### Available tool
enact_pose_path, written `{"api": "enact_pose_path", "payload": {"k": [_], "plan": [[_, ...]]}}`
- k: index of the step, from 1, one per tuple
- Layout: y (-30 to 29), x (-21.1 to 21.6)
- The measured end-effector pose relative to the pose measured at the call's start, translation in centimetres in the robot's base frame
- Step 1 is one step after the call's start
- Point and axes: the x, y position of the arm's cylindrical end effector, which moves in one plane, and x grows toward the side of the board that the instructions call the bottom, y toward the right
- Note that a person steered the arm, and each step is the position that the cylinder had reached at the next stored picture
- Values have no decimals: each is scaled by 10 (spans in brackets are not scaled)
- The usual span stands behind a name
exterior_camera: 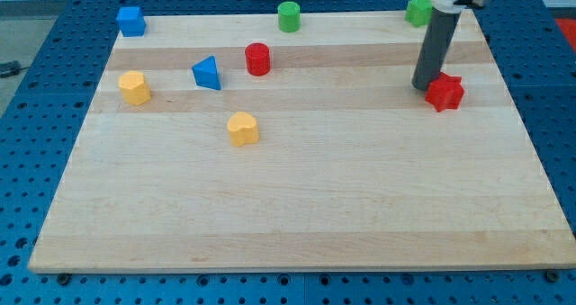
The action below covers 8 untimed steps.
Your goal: Place the yellow heart vertically below red star
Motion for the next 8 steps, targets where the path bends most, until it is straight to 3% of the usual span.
{"api": "enact_pose_path", "payload": {"k": [2,4,8], "plan": [[2,4],[-72,-19],[-93,-20]]}}
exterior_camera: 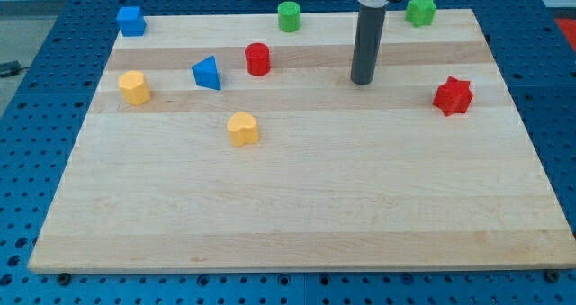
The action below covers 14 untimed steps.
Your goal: Place the yellow heart vertically below red star
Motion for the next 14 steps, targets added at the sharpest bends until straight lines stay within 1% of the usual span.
{"api": "enact_pose_path", "payload": {"k": [2,4,6,7,9,11,12,13,14], "plan": [[-37,0],[-97,24],[-162,26],[-182,40],[-174,99],[-180,141],[-148,149],[-137,149],[-94,149]]}}
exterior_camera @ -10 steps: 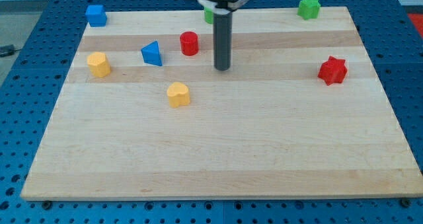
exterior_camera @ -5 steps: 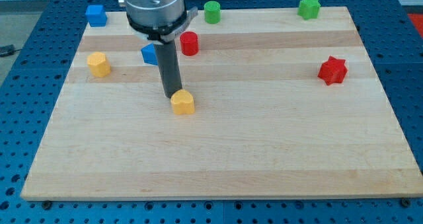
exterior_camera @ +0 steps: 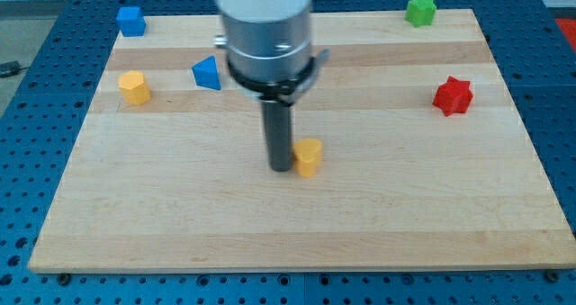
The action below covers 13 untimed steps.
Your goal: Place the yellow heart vertically below red star
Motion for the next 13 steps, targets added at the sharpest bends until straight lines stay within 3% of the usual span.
{"api": "enact_pose_path", "payload": {"k": [2,4,7,13], "plan": [[57,0],[37,-14],[107,-19],[150,45]]}}
